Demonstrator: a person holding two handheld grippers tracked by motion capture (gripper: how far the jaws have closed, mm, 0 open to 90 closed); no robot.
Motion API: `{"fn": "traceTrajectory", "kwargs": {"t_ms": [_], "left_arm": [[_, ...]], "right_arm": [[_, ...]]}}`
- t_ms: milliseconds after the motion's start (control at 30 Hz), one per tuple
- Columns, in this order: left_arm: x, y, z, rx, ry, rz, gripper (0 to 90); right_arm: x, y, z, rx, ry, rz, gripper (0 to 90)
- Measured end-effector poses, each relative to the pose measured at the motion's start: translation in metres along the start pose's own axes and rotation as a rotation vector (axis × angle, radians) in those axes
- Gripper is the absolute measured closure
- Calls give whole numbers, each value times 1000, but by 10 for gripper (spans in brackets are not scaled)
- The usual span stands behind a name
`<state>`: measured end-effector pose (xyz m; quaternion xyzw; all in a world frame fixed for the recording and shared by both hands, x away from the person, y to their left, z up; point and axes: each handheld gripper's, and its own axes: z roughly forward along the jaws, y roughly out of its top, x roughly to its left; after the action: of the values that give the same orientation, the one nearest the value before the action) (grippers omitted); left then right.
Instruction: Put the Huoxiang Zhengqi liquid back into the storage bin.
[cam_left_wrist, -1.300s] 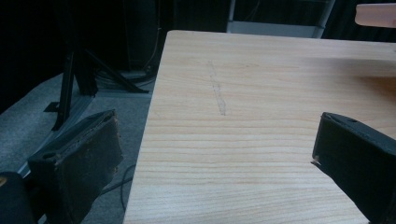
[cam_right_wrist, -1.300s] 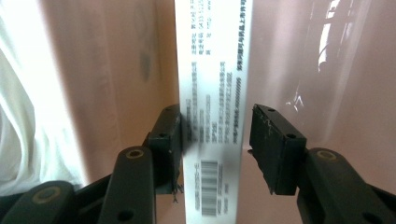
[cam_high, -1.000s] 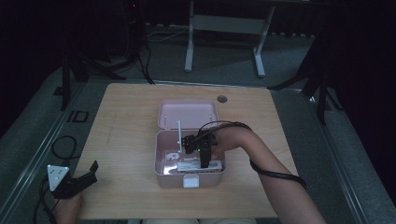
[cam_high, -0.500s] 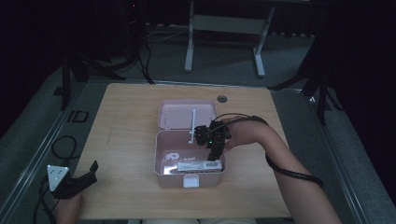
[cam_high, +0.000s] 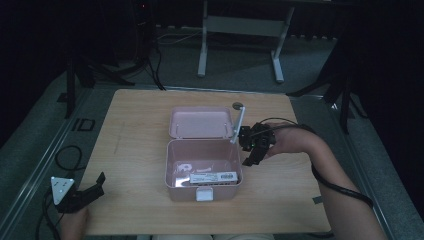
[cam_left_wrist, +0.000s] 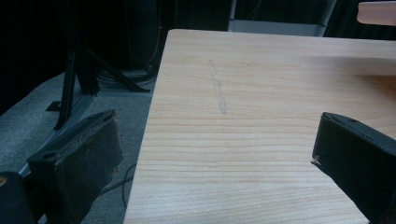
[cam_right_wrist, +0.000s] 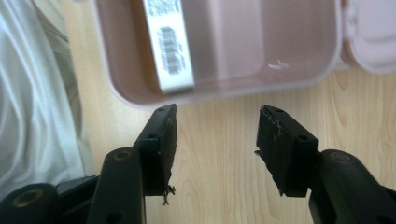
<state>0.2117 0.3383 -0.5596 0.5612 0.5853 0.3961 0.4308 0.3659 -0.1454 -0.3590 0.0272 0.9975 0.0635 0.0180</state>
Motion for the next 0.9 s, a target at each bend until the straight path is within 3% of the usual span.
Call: {"fn": "traceTrajectory", "kwargs": {"t_ms": [167, 433, 900], "left_arm": [[0, 0, 0, 2, -1, 1, 16], [0, 0, 0, 3, -1, -2, 16], [0, 0, 0, 2, -2, -3, 16]], "right_arm": [[-7, -29, 10, -62, -3, 57, 454], [-18, -71, 42, -161, -26, 150, 449], [-19, -130, 95, -378, -149, 345, 431]]}}
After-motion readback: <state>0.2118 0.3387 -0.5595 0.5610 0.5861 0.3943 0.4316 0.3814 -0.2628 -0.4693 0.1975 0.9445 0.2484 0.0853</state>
